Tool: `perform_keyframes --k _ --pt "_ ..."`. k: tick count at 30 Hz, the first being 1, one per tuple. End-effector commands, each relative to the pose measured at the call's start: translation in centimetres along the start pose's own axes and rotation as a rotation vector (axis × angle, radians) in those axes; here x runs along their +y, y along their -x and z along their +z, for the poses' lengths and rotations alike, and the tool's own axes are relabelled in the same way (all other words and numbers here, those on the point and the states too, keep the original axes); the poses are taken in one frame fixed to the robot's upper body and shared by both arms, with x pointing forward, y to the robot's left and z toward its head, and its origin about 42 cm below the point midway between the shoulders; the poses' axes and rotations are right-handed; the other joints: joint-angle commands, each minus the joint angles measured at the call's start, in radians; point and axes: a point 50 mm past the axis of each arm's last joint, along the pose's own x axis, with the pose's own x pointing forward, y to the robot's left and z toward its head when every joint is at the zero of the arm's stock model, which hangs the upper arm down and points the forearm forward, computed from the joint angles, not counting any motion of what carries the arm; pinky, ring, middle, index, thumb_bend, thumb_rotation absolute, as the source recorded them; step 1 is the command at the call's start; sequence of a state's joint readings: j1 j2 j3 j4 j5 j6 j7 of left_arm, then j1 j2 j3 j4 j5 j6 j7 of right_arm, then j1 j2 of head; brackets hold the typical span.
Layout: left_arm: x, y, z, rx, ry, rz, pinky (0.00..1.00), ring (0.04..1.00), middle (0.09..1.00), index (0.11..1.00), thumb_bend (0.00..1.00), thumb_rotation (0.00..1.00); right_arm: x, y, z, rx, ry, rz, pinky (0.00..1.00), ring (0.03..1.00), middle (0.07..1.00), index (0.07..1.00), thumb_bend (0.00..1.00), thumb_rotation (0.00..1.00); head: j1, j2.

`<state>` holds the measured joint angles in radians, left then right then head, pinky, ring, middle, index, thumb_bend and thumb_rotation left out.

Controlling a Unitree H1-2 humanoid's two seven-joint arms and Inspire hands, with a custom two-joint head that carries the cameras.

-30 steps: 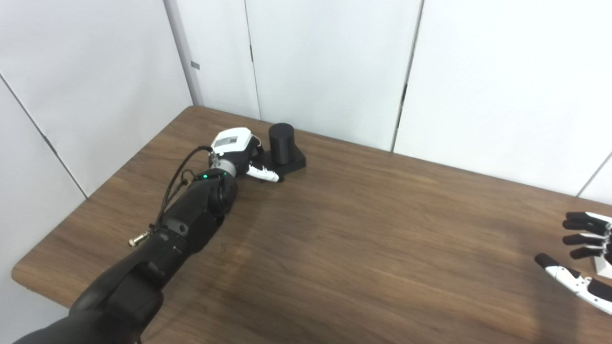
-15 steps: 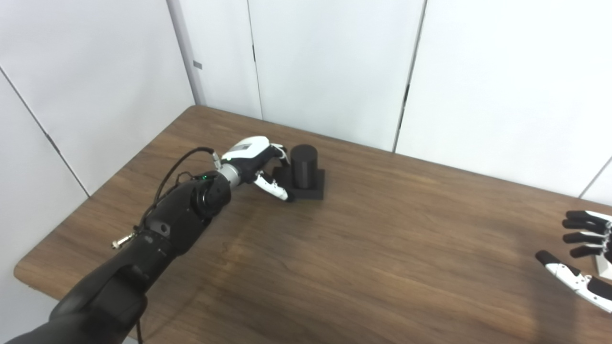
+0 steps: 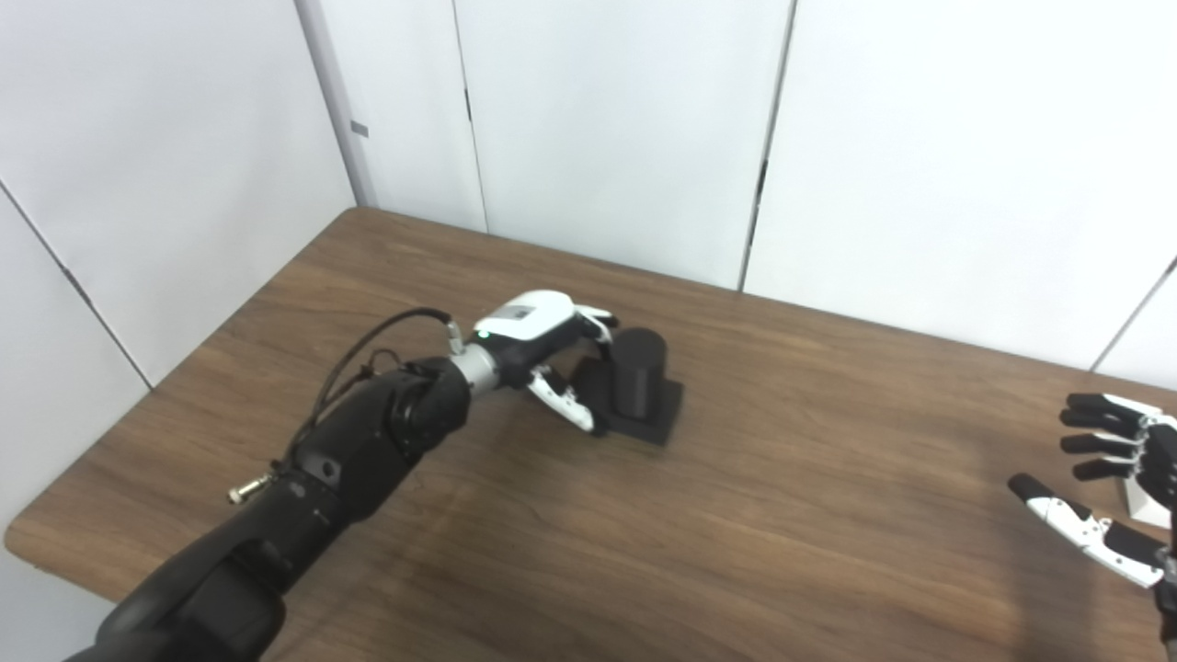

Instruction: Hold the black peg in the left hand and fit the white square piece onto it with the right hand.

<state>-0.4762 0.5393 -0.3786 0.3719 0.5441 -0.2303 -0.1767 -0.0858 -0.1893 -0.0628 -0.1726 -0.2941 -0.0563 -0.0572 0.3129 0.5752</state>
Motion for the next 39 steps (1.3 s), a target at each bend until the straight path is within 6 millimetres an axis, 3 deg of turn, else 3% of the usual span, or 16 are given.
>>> perform_keyframes --k 1,10,15,20,30,36,39 --pt "-2.7 -1.5 3.7 -0.156 -0.024 -0.098 0.76 0.919 0.904 0.494 0.52 0.08 -1.0 -1.2 0.9 -0.093 -0.002 -0.030 0.52 0.618 0.686 0.691 0.52 0.00 0.001 0.001" --pt "-6.8 -4.0 8.9 -0.333 -0.114 -0.189 0.77 0.920 0.906 0.495 0.52 0.08 -1.0 -1.2 0.4 -0.102 0.007 -0.035 0.53 0.618 0.686 0.696 0.53 0.00 -0.011 0.004" --pt "-8.2 -5.0 10.2 -0.378 -0.208 -0.239 0.79 0.922 0.910 0.495 0.52 0.08 -0.9 -1.2 0.4 -0.115 0.013 -0.039 0.51 0.615 0.682 0.691 0.53 0.00 -0.043 0.010" --pt "-9.1 -5.5 10.8 -0.404 -0.310 -0.287 0.81 0.929 0.912 0.495 0.52 0.08 -0.6 -1.3 -0.1 -0.132 0.026 -0.042 0.50 0.612 0.684 0.701 0.53 0.00 -0.136 0.018" --pt "-9.3 -5.1 10.0 -0.429 -0.393 -0.330 0.84 0.928 0.913 0.495 0.52 0.08 0.4 -1.3 -0.6 -0.141 0.046 -0.041 0.52 0.606 0.680 0.701 0.56 0.00 -0.329 0.025" --pt "-8.9 -4.3 8.4 -0.424 -0.394 -0.333 0.84 0.923 0.905 0.495 0.52 0.08 -1.8 -2.3 -0.2 -0.172 0.153 0.015 0.52 0.624 0.705 0.722 0.61 0.11 -0.455 0.011" --pt "-8.7 -3.8 7.6 -0.429 -0.388 -0.316 0.82 0.909 0.890 0.493 0.52 0.08 -3.1 -3.3 0.5 -0.200 0.221 0.047 0.51 0.624 0.716 0.721 0.64 0.10 -0.528 -0.006"
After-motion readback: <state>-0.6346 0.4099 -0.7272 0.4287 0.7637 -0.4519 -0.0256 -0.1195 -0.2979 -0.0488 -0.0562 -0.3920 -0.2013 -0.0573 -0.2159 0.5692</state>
